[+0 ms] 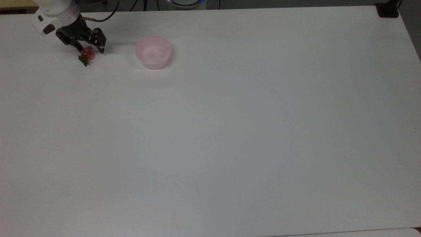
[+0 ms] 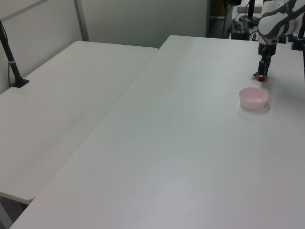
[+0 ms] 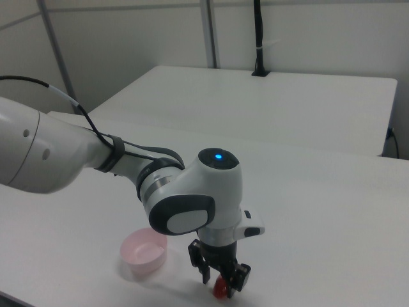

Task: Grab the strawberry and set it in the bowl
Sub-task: 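Lift the held strawberry and carry it toward the pink bowl, then lower the strawberry into the pink bowl and open the gripper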

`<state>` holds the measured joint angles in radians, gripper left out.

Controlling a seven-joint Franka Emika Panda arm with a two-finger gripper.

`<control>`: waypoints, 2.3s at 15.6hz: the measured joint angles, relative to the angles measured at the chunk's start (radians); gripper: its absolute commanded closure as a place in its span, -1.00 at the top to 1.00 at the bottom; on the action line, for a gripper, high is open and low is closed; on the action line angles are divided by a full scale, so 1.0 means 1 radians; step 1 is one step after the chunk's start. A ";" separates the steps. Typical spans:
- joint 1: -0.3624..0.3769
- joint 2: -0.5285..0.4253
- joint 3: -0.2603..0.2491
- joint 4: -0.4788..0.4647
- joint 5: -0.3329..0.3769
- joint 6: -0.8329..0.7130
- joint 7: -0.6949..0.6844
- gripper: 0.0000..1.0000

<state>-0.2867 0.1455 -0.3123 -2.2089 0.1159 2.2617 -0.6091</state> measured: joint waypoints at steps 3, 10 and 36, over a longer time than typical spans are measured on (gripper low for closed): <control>0.000 0.010 0.000 0.002 0.000 0.034 -0.017 -0.61; 0.003 -0.010 0.038 0.022 0.002 -0.022 -0.020 -0.60; 0.215 -0.100 0.167 0.131 -0.127 -0.499 0.322 1.00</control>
<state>-0.0719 0.0450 -0.1450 -2.0778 -0.0108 1.7624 -0.2869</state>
